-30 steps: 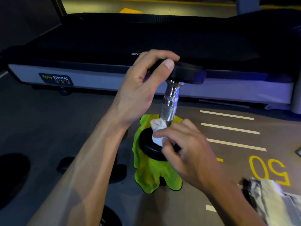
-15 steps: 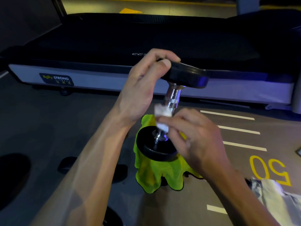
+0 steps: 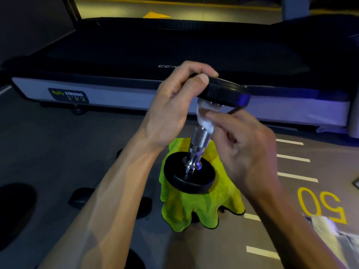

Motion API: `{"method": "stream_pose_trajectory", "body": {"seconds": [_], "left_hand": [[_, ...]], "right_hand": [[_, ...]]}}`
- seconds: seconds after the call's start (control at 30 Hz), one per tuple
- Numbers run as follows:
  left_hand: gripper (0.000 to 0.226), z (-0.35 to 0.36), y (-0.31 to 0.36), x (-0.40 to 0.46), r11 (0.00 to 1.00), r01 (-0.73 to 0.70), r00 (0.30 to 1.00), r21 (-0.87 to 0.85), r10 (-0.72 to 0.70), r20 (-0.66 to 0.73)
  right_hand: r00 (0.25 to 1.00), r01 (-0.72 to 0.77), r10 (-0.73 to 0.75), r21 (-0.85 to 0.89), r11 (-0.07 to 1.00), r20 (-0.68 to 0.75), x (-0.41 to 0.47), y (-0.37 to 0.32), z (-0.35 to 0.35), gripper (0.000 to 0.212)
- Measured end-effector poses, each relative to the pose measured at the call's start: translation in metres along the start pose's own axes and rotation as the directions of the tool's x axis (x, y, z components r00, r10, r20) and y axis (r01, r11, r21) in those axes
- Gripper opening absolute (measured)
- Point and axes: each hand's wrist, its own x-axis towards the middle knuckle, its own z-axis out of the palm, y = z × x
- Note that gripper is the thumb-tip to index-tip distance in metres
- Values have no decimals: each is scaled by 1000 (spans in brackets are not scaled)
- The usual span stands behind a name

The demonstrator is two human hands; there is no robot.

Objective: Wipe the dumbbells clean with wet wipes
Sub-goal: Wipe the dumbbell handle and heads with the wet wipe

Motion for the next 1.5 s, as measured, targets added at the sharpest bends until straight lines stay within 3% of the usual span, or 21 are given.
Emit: {"method": "stream_pose_trajectory", "body": {"seconds": [0.2,0.4,0.57,0.77,0.93,1.13,1.23,1.37,1.5], "left_hand": [[22,0,-1,1,1000,-12,1000,-5,12,-9],[23,1,-1,1,1000,-13,1000,0,13,-5],[20,0,-2,4,1000,-3,1000,-16,2,-17],[23,8,-4,9,1000,13,1000,-13,-13,-17],[20,4,-4,9,999,14,1000,-34,-15,-27],[22,4,-2,4,999,0,999,-35,-1,-33],[20,1,-2,2,999,3,999,-44,-5,-44],[21,-3,-2,0,997,25,997,-71,-30,-67],[21,-7,-4,1,996,36,997,-86,-42,-69]], "right_hand": [[981,-32,18,68,997,192,-43,-8,11,33],[999,-28,29,36,999,-28,0,-1,3,31],[992,-52,49,22,998,117,-38,-8,13,36],[993,-71,72,17,997,-95,-2,1,7,31],[994,-108,108,-3,994,12,-35,-5,13,38],[994,-59,57,-27,998,-89,-9,-6,8,34],[998,-56,57,-45,997,9,-34,-6,11,40],[980,97,-76,-106,990,185,-50,-4,10,43],[990,104,-94,-93,990,107,-16,4,3,44]]}}
